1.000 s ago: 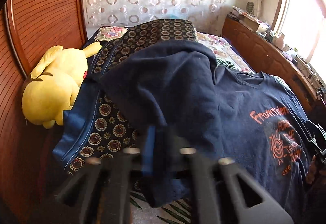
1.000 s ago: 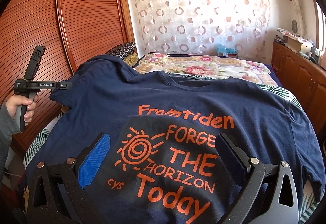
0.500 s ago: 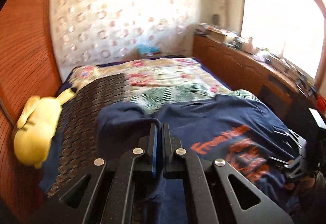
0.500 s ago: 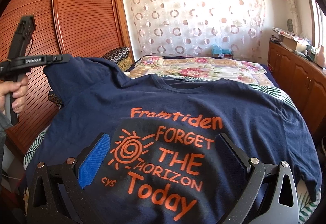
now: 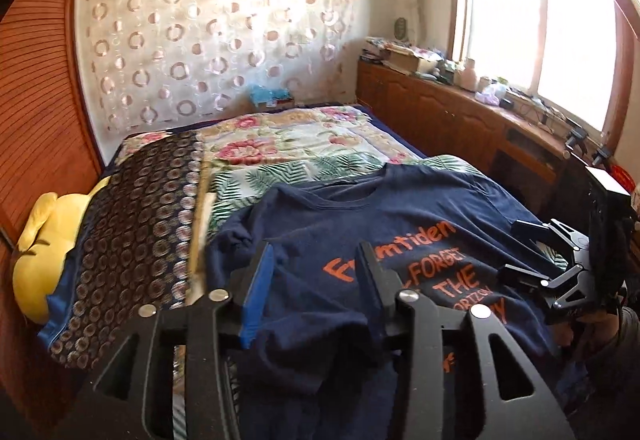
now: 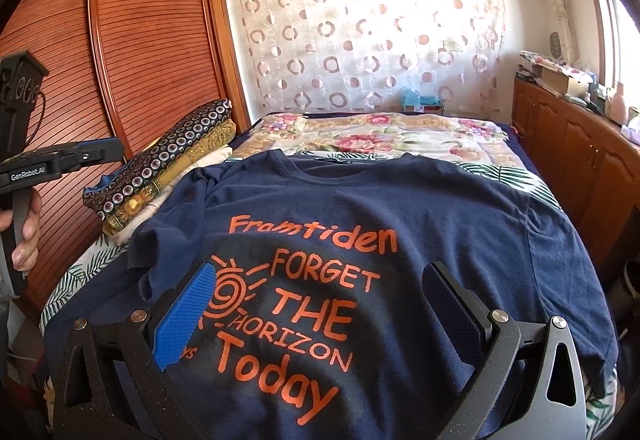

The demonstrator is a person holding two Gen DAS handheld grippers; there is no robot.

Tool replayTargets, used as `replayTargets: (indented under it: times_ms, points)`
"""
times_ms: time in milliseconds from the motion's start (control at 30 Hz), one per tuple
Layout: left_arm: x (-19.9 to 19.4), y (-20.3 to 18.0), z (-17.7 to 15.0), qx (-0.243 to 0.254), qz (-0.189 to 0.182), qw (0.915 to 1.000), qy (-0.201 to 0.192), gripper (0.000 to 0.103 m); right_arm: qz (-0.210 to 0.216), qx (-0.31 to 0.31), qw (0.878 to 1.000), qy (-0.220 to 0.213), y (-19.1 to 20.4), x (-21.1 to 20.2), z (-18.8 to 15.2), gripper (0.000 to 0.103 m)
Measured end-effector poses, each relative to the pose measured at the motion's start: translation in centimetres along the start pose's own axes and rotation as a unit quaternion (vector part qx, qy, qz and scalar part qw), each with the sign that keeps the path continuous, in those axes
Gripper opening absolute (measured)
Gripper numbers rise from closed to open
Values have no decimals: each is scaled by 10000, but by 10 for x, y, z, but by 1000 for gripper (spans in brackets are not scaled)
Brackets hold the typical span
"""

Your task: Fold small clothes

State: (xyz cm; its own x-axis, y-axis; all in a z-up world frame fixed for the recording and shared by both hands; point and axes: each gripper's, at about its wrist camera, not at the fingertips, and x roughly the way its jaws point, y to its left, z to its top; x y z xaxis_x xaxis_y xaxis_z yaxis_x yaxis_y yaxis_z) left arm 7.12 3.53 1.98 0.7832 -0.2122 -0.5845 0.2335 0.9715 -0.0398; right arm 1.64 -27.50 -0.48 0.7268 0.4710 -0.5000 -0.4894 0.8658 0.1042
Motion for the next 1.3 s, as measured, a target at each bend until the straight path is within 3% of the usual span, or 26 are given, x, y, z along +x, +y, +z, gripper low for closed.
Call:
replayTargets:
  times_ms: [67, 133, 400, 600, 767, 1033, 1100, 1133, 1167, 1300]
  points:
    - [-10, 8, -8, -84, 66, 9999, -88, 74, 115, -99, 9999, 23, 6, 1, 3, 100]
    - [-18, 15, -16, -182, 113, 9996, -180, 82, 303, -193, 9993, 49, 10, 5, 8, 97]
    - [-45, 32, -44, -508, 520, 9963, -450, 82, 1161, -816, 9897, 207, 53, 30, 37, 76]
    - [-67, 47, -62, -650, 767, 9935, -530, 82, 1801, -1276, 9737, 564, 99, 64, 48, 44]
    - [-75, 54, -71, -731, 891, 9918, -552, 82, 2114, -1531, 9600, 1011, 125, 103, 46, 41]
    - [-76, 67, -83, -904, 928, 9902, -526, 82, 2059, -1978, 9412, 1804, 154, 161, 27, 39]
    - [-75, 69, -86, -928, 925, 9901, -511, 82, 1922, -2064, 9426, 1790, 156, 166, 29, 23]
    - [-75, 69, -86, -934, 925, 9900, -502, 82, 1902, -2068, 9429, 1787, 155, 169, 31, 9]
    - [-73, 69, -87, -942, 915, 9901, -493, 82, 1929, -2031, 9433, 1779, 152, 170, 35, 5]
    - [-71, 65, -89, -923, 877, 9908, -470, 82, 2053, -1851, 9485, 1547, 137, 161, 52, 3]
